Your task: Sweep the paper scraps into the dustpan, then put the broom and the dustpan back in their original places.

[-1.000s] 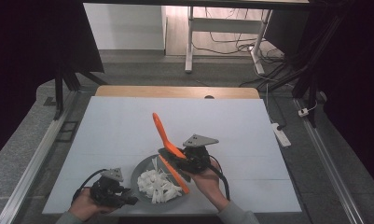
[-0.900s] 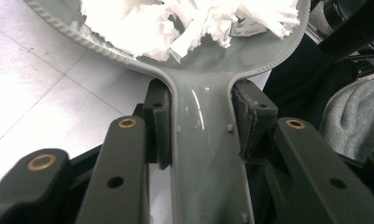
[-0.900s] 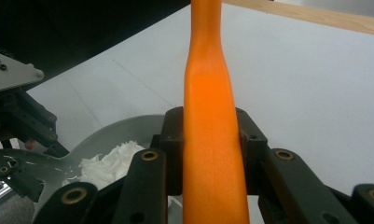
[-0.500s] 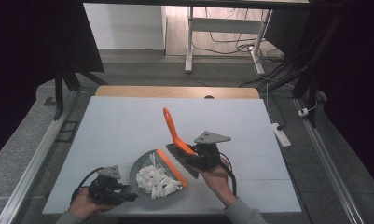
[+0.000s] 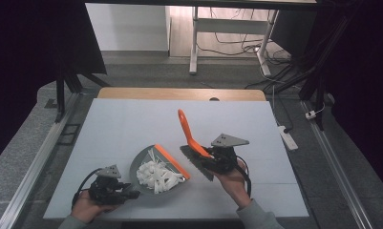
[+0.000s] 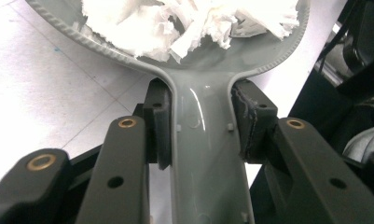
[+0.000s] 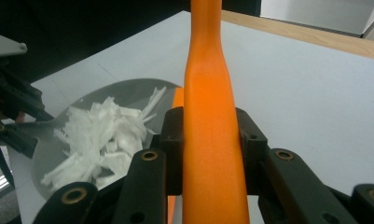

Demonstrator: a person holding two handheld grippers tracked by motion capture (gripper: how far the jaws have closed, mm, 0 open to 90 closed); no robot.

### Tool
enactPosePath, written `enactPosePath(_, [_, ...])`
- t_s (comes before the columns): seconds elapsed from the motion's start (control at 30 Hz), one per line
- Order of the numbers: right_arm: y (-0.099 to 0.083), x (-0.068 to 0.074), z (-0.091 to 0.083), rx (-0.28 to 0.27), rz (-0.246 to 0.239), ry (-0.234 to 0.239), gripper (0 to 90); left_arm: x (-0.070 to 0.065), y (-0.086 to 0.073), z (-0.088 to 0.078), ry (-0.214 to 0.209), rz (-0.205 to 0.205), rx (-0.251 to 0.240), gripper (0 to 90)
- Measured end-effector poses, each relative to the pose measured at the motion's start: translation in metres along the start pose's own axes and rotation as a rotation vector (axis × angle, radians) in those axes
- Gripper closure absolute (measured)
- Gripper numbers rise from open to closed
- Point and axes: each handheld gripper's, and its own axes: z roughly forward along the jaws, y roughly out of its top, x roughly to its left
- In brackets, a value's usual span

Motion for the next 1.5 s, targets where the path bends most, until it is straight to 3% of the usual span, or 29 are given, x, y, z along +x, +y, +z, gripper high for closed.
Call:
enactPosePath(0.33, [-0.01, -0.014, -0.022, -0.005, -0.019, -0.022, 70.1, -0.001, 0.004, -0.001, 0.056, -0.048, -0.054, 61.7])
enactPosePath(1.0, [-0.024, -0.049, -0.057, -0.029, 0.007, -0.02, 70.1, 0.003, 0.026, 0.001, 0.189, -0.15, -0.149, 61.7])
enactPosePath(1.27, [-0.027, -0.056, -0.059, -0.025, 0.035, -0.011, 70.1, 0.006, 0.032, 0.003, 0.222, -0.197, -0.174, 61.7])
enactPosePath(1.5, [-0.032, -0.058, -0.052, -0.012, 0.068, 0.005, 70.1, 0.009, 0.026, 0.0, 0.245, -0.237, -0.199, 61.7])
